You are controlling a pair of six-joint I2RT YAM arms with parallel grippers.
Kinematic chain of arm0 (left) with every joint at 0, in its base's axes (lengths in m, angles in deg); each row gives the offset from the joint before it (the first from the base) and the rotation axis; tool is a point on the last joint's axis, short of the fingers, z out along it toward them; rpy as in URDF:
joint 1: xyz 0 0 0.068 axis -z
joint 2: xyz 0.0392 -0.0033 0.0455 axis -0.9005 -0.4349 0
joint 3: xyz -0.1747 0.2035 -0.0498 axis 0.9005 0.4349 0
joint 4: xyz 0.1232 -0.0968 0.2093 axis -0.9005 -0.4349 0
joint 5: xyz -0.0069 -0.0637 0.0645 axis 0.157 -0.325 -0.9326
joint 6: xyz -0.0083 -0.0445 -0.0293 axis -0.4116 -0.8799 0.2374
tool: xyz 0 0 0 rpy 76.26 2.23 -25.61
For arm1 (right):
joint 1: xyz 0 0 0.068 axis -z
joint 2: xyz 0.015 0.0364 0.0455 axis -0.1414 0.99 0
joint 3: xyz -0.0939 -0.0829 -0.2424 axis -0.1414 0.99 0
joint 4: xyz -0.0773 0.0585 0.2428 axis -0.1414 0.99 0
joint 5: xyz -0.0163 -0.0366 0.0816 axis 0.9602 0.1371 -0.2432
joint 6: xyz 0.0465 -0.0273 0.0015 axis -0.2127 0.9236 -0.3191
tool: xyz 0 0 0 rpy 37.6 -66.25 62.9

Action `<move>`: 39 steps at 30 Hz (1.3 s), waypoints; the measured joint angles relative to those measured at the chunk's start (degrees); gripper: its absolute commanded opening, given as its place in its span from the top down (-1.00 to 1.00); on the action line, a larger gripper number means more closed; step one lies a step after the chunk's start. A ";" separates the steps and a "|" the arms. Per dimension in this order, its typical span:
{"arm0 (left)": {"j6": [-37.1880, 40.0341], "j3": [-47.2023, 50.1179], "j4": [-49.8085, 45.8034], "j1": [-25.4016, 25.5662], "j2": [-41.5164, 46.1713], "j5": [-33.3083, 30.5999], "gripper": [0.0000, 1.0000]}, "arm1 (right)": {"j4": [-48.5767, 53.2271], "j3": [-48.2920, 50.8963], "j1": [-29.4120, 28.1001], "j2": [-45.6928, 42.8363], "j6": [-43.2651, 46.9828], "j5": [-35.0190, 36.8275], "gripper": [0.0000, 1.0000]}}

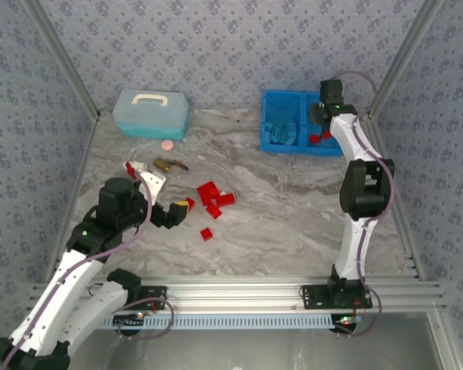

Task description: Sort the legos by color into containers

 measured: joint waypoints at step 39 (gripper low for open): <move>0.00 0.00 0.00 0.00 0.02 0.02 -0.99 | -1.18 32.61 -30.16 -24.59 32.76 -17.99 -0.29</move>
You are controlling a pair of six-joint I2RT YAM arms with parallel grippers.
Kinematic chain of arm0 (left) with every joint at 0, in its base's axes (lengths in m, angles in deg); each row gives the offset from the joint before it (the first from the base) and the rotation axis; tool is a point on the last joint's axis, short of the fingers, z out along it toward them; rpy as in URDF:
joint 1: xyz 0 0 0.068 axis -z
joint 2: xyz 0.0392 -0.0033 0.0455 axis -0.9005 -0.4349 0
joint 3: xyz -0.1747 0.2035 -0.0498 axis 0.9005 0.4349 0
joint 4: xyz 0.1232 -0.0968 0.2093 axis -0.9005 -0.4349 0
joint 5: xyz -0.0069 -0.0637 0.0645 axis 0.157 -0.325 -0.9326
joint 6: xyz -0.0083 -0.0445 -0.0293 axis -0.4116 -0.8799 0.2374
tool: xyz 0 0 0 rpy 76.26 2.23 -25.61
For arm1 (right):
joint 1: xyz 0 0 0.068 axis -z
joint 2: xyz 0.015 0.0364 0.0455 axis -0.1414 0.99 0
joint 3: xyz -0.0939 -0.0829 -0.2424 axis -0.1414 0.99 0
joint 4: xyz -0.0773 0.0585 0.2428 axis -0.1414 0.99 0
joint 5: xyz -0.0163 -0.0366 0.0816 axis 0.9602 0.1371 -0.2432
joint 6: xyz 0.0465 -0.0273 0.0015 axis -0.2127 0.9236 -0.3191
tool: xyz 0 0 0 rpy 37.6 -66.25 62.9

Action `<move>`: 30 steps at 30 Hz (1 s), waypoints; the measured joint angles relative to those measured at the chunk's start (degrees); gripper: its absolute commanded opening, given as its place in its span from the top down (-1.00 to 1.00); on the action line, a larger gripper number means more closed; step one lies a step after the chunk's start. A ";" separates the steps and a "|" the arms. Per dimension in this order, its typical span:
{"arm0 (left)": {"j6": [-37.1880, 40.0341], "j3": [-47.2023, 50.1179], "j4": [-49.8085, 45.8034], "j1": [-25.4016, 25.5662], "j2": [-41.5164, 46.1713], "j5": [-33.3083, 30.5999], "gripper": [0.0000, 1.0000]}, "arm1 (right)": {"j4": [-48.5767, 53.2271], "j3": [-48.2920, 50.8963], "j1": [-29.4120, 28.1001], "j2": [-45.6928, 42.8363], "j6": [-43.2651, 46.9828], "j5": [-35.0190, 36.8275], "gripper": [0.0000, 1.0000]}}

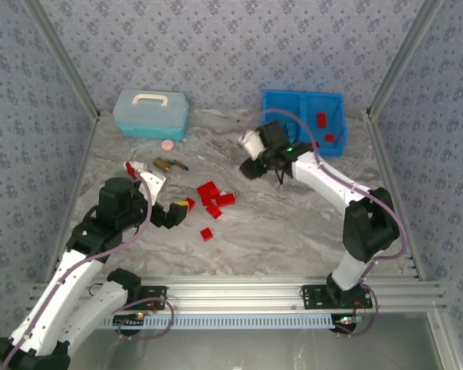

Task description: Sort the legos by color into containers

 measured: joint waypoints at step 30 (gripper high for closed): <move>0.20 0.00 -0.24 0.00 0.00 -0.24 -0.98 | 7.63 -13.05 -9.25 23.56 46.88 -2.19 -0.25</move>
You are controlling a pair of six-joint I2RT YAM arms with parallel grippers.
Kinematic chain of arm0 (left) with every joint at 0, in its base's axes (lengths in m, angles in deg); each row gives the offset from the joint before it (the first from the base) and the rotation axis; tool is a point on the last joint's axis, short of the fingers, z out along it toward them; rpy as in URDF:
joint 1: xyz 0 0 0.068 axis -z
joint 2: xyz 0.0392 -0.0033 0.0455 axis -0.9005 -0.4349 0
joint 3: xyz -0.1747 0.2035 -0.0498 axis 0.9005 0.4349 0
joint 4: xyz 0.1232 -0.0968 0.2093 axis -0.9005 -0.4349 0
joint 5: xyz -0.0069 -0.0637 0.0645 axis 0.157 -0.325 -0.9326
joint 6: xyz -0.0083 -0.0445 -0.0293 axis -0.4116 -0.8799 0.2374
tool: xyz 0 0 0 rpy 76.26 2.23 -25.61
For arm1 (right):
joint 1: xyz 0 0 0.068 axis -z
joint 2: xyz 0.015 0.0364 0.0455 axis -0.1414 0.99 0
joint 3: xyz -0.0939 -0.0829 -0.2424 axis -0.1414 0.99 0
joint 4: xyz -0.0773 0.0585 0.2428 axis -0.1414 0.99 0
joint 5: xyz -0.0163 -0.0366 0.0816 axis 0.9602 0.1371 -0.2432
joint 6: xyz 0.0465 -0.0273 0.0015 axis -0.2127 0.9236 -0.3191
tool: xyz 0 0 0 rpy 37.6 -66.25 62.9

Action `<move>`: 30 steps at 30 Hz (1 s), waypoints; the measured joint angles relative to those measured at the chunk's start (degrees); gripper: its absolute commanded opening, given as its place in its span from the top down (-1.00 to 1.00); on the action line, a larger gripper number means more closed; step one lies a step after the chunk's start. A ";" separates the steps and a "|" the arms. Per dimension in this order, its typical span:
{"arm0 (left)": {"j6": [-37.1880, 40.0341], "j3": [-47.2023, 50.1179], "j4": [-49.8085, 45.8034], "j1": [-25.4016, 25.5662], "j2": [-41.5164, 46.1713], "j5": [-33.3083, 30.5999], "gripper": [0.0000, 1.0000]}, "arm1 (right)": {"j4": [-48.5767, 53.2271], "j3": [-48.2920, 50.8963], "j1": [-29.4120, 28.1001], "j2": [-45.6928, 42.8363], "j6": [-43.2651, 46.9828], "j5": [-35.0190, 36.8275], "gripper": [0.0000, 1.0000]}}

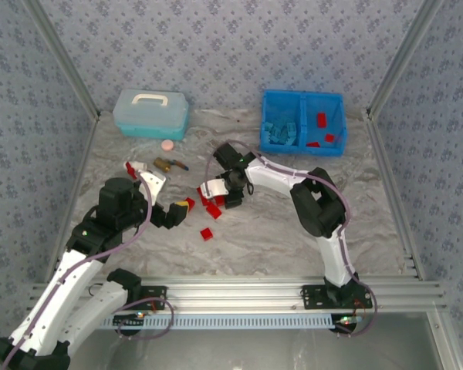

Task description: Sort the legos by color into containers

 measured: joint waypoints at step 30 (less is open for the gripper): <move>0.00 0.00 -0.02 0.00 0.44 -0.63 -0.98 | -11.26 14.36 11.47 -24.15 -20.39 -4.15 0.35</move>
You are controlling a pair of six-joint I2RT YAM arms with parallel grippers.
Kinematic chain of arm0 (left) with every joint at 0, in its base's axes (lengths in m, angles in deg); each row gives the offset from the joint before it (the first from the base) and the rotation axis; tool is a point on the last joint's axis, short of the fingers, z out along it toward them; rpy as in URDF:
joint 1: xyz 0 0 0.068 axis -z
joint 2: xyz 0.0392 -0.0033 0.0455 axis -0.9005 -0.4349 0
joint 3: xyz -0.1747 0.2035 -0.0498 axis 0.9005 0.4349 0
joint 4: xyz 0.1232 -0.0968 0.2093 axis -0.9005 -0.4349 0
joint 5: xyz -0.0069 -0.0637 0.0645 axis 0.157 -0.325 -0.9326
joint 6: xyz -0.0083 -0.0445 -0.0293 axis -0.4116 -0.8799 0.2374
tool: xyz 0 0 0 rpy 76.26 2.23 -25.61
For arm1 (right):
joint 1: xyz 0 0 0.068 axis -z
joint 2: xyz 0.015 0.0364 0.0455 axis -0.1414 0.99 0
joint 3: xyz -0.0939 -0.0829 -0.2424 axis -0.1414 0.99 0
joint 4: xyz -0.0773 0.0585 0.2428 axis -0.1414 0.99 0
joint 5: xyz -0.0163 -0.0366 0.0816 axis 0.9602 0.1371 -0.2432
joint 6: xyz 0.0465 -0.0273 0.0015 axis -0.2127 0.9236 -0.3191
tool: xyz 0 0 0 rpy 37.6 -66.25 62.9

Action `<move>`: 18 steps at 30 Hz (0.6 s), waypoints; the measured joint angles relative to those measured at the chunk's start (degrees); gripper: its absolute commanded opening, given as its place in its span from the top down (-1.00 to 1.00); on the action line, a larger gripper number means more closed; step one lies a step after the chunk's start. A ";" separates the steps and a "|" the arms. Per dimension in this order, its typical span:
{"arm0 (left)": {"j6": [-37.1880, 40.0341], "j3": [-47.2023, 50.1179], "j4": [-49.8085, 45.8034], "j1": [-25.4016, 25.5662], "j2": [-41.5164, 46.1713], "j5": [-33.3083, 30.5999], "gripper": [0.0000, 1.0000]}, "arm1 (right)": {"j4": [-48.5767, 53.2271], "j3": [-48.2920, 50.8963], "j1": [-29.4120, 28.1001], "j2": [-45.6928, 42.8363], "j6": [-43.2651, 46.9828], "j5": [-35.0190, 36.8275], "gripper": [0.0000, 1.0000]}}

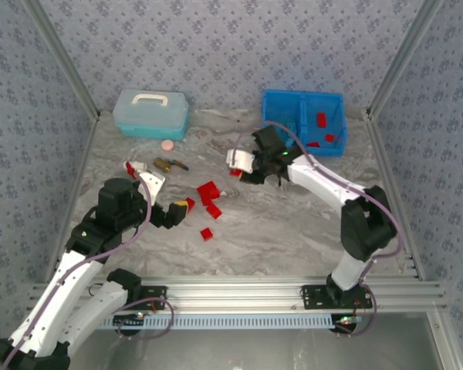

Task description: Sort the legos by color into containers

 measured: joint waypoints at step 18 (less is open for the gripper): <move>0.00 0.00 0.00 0.00 -0.02 0.00 -0.98 | -2.05 -19.93 29.27 13.46 -46.49 15.85 0.28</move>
